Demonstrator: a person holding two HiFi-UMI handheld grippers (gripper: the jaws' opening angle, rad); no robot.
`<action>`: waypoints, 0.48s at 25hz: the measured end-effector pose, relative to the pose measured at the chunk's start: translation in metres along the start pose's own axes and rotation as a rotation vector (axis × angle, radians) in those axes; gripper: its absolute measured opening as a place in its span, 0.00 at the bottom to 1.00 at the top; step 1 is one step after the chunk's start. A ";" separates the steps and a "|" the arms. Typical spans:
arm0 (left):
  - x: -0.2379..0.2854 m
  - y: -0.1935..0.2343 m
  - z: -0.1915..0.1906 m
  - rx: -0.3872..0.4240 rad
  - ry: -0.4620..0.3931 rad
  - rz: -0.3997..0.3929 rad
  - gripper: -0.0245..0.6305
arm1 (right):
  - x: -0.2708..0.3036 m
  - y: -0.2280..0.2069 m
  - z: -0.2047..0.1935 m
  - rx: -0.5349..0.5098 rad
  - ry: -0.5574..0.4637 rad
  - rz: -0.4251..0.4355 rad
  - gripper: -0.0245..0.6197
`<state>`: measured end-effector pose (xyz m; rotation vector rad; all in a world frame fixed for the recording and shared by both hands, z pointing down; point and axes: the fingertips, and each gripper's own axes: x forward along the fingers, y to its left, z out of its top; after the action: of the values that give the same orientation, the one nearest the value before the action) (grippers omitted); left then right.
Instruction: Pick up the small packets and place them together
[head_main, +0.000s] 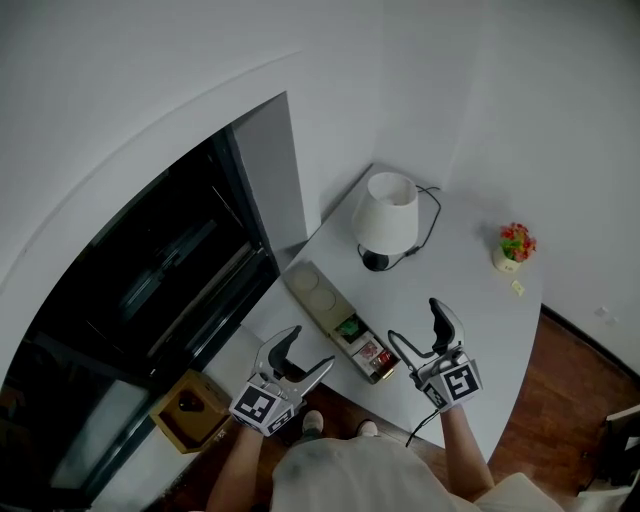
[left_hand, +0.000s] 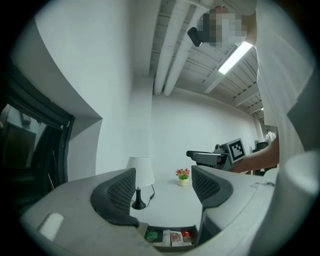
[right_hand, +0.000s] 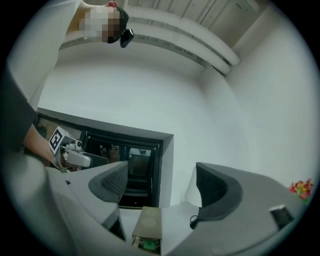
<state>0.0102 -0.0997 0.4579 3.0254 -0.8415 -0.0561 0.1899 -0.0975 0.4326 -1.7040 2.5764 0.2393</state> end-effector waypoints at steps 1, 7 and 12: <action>0.000 0.001 0.003 -0.001 -0.009 0.001 0.57 | 0.003 0.005 0.002 -0.014 0.002 0.013 0.72; 0.000 0.000 -0.006 0.062 0.070 -0.049 0.55 | 0.011 0.033 -0.017 -0.018 0.065 0.146 0.70; 0.000 0.001 -0.012 0.002 0.044 -0.072 0.58 | 0.006 0.060 -0.044 -0.027 0.182 0.335 0.67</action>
<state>0.0104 -0.1007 0.4700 3.0453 -0.7304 0.0115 0.1345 -0.0870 0.4820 -1.3485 2.9972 0.1346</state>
